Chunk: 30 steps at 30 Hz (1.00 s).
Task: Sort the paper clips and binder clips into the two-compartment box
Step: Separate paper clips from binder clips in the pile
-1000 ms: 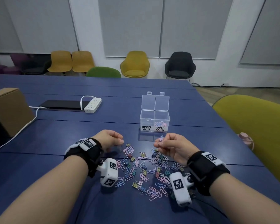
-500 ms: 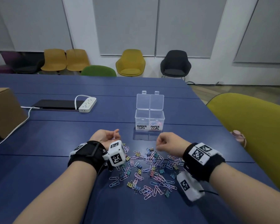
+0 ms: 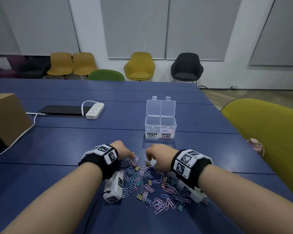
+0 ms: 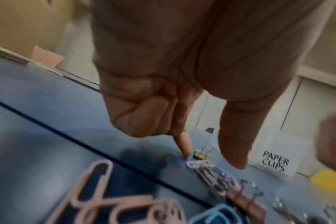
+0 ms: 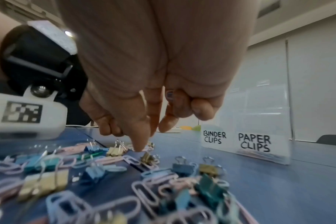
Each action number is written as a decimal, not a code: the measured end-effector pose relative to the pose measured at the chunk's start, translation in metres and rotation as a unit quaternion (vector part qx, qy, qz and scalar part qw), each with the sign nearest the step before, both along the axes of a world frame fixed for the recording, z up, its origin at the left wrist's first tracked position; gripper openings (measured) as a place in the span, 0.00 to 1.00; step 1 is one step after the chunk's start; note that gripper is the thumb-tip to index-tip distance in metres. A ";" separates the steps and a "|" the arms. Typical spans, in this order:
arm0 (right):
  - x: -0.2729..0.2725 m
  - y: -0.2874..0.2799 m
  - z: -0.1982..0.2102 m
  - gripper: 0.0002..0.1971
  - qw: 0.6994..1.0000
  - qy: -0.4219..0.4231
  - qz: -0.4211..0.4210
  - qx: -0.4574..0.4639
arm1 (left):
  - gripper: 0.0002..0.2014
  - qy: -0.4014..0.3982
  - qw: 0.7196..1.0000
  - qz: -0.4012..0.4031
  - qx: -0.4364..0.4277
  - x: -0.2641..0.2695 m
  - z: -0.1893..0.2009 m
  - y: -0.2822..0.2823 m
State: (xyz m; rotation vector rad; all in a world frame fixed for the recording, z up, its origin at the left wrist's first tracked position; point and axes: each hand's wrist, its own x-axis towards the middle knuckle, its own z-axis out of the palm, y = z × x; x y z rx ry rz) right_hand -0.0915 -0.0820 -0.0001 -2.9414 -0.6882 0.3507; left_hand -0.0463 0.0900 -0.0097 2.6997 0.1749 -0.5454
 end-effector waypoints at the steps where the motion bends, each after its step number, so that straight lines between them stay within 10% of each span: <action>1: 0.002 0.004 0.001 0.12 1.000 -0.007 0.007 0.007 | 0.23 0.003 1.000 -0.007 0.006 0.000 -0.002 -0.004; 14: 0.012 0.033 -0.007 0.10 0.994 0.021 0.038 -0.101 | 0.17 -0.003 0.988 -0.119 0.102 0.001 -0.016 -0.017; 22: 0.007 0.023 -0.014 0.12 0.994 0.040 0.003 -0.098 | 0.09 0.004 0.987 0.011 -0.163 -0.010 -0.013 0.009; 24: 0.005 0.019 -0.011 0.12 0.997 0.035 -0.009 -0.071 | 0.13 0.007 0.940 0.102 -0.327 -0.016 -0.013 0.013; 27: 0.004 0.006 -0.004 0.04 0.994 0.042 -0.063 0.081 | 0.12 0.048 0.798 0.212 -0.562 -0.024 -0.009 0.022; 30: 0.002 -0.009 -0.001 0.08 0.917 0.144 -0.157 0.337 | 0.11 0.098 0.682 0.240 -0.684 -0.029 -0.005 0.034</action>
